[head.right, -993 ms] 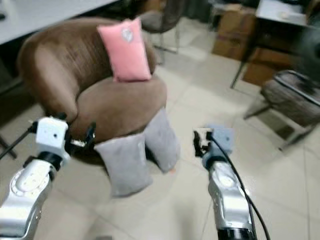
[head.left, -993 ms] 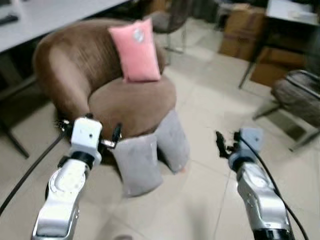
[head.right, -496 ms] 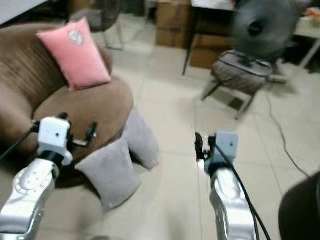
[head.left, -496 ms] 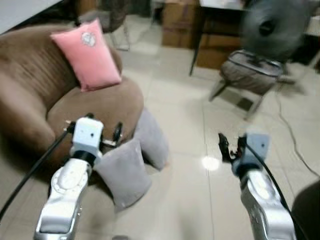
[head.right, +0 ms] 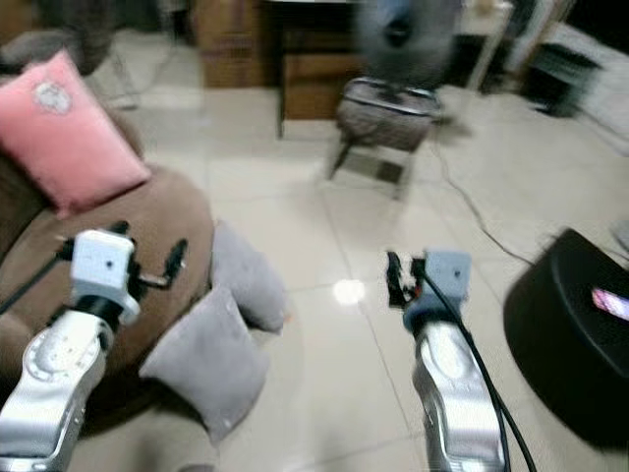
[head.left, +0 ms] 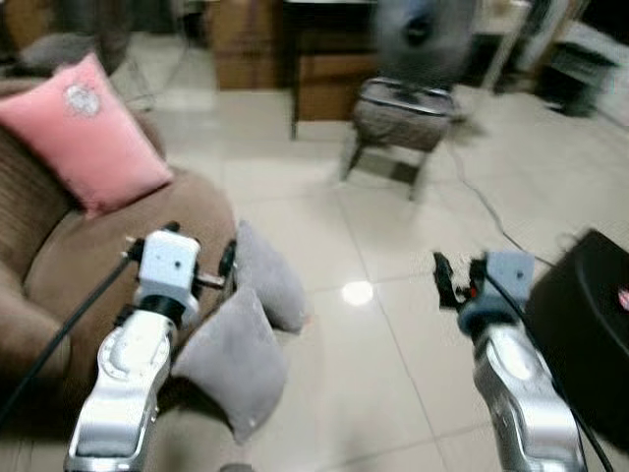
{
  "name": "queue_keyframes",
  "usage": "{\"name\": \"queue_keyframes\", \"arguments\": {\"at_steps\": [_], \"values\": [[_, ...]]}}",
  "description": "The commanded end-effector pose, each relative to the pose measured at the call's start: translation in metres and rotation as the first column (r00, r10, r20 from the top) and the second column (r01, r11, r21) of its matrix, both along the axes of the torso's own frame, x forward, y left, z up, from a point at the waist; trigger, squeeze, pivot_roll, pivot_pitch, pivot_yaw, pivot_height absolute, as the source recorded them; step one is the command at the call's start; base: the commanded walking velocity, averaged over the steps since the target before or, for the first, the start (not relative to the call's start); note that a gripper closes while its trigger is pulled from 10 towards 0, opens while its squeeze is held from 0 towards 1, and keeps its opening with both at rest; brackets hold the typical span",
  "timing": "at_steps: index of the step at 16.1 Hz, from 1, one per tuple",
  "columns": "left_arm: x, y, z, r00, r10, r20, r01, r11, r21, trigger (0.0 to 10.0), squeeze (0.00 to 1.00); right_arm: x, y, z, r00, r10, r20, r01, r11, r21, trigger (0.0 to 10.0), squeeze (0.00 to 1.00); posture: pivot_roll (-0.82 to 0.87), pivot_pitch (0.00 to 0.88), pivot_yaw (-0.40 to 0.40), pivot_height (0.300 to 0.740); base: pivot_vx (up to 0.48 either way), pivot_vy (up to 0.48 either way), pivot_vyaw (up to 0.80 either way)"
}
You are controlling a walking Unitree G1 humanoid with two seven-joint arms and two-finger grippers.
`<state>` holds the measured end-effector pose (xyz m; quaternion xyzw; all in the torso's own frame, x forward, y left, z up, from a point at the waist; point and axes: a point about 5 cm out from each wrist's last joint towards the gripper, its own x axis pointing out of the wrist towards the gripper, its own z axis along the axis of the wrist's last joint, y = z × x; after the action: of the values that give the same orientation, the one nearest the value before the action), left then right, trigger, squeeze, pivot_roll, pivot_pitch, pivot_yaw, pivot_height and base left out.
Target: Move the pillow to the sofa from floor
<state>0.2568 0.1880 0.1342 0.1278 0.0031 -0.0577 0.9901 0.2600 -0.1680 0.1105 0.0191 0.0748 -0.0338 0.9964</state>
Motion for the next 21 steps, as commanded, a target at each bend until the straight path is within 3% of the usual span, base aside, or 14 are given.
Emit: {"name": "queue_keyframes", "arguments": {"at_steps": [1, 5, 8, 12, 15, 21], "values": [[-0.001, 0.004, 0.001, 1.000, 0.017, 0.000, -0.017, 1.000, 0.014, 10.0, 0.00, 0.004, 0.004, -0.003, 1.000, 0.017, -0.014, -0.018, 1.000, -0.006, 10.0, 0.00, 0.11, 0.000, -0.043, 0.740, 0.000, 0.480, -0.80], [-0.002, 0.003, 0.000, 1.000, 0.024, 0.001, -0.024, 1.000, 0.009, 10.0, 0.00, 0.008, 0.003, -0.004, 0.999, 0.036, -0.021, -0.037, 0.999, -0.020, 10.0, 0.00, 0.11, 0.000, -0.050, 0.740, 0.000, 0.480, -0.28], [-0.002, 0.000, 0.004, 0.999, 0.024, 0.029, -0.023, 0.999, -0.029, 10.0, 0.00, 0.014, 0.007, -0.004, 0.996, 0.082, -0.022, -0.083, 0.995, -0.049, 10.0, 0.00, 0.11, 0.000, -0.051, 0.740, 0.000, 0.000, 0.00], [-0.001, 0.000, 0.005, 0.998, 0.053, 0.042, -0.053, 0.999, -0.012, 10.0, 0.00, 0.019, 0.014, 0.005, 0.989, 0.143, 0.029, -0.142, 0.990, -0.014, 10.0, 0.00, 0.11, 0.000, -0.060, 0.740, 0.000, 0.000, 0.00], [-0.002, -0.001, 0.004, 0.997, 0.063, 0.043, -0.062, 0.997, -0.045, 10.0, 0.00, 0.019, 0.015, 0.005, 0.988, 0.153, 0.023, -0.153, 0.988, -0.008, 10.0, 0.00, 0.11, 0.000, -0.070, 0.740, 0.000, 0.000, 0.00], [-0.002, 0.001, 0.006, 0.995, 0.077, 0.058, -0.076, 0.997, -0.032, 10.0, 0.00, 0.019, 0.012, 0.004, 0.989, 0.143, 0.026, -0.144, 0.990, 0.013, 10.0, 0.00, 0.11, 0.000, -0.069, 0.680, 0.000, 0.000, 0.00]]}}
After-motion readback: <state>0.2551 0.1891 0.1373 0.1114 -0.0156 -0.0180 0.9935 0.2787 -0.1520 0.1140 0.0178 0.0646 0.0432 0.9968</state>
